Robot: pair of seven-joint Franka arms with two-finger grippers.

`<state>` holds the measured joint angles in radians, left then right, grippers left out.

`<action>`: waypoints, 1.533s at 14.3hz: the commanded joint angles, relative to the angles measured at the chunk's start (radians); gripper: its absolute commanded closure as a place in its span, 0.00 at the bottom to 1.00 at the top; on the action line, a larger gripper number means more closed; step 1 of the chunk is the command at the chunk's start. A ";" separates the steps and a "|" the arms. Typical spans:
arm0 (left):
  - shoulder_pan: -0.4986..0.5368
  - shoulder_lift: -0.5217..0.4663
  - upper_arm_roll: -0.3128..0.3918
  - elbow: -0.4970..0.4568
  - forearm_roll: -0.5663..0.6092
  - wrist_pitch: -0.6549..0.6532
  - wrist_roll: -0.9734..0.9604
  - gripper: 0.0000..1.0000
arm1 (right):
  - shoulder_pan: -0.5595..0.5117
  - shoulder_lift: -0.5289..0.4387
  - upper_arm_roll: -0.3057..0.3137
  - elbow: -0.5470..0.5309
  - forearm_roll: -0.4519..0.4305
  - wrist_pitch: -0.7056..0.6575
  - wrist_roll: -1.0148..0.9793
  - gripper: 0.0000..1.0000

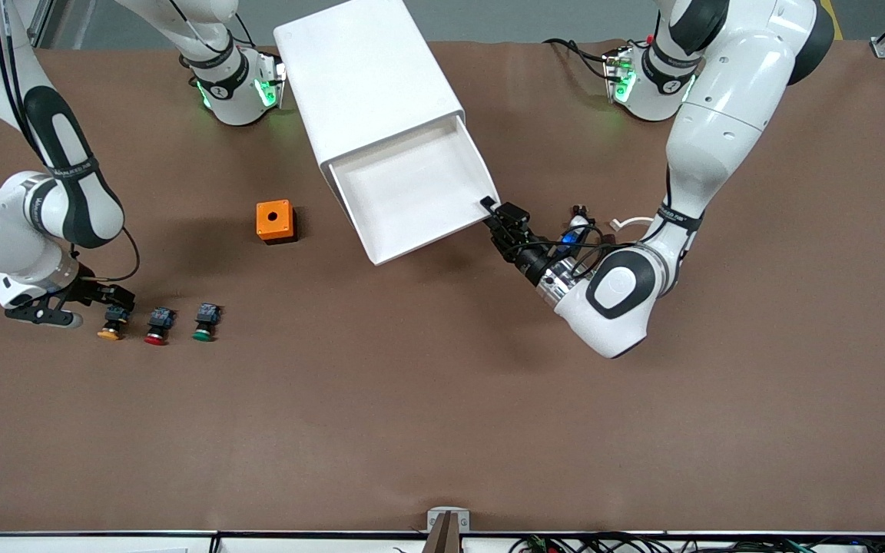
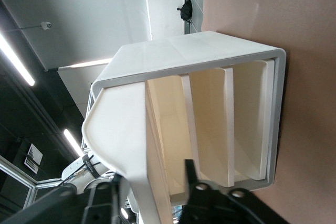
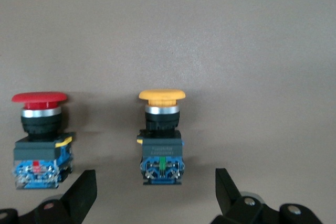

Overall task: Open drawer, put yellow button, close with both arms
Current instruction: 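Grasp the yellow button with the right gripper and lift it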

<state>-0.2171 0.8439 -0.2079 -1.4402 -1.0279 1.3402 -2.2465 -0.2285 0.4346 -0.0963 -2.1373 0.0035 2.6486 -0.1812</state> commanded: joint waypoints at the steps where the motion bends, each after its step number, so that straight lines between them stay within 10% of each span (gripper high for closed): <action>1: 0.007 -0.011 0.001 0.000 0.008 -0.006 0.018 0.00 | -0.014 0.055 0.015 0.049 0.024 -0.009 0.000 0.00; 7: 0.056 -0.022 -0.002 0.059 0.052 -0.016 0.174 0.00 | -0.014 0.064 0.015 0.050 0.026 -0.018 -0.009 0.00; 10: 0.065 -0.034 -0.004 0.081 0.159 -0.032 0.356 0.00 | -0.020 0.064 0.015 0.046 0.024 -0.041 -0.017 0.30; 13: 0.062 -0.040 -0.005 0.130 0.305 -0.033 0.577 0.00 | -0.015 0.059 0.015 0.051 0.024 -0.082 -0.030 0.95; 14: 0.062 -0.040 -0.001 0.150 0.321 -0.032 0.631 0.00 | -0.014 0.056 0.015 0.054 0.024 -0.090 -0.030 1.00; 22: 0.068 -0.132 0.001 0.192 0.520 0.106 1.160 0.00 | 0.020 0.010 0.015 0.273 0.055 -0.473 -0.017 1.00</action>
<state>-0.1534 0.7630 -0.2062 -1.2319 -0.5527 1.3917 -1.1810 -0.2211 0.4716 -0.0822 -1.8947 0.0246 2.2443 -0.1912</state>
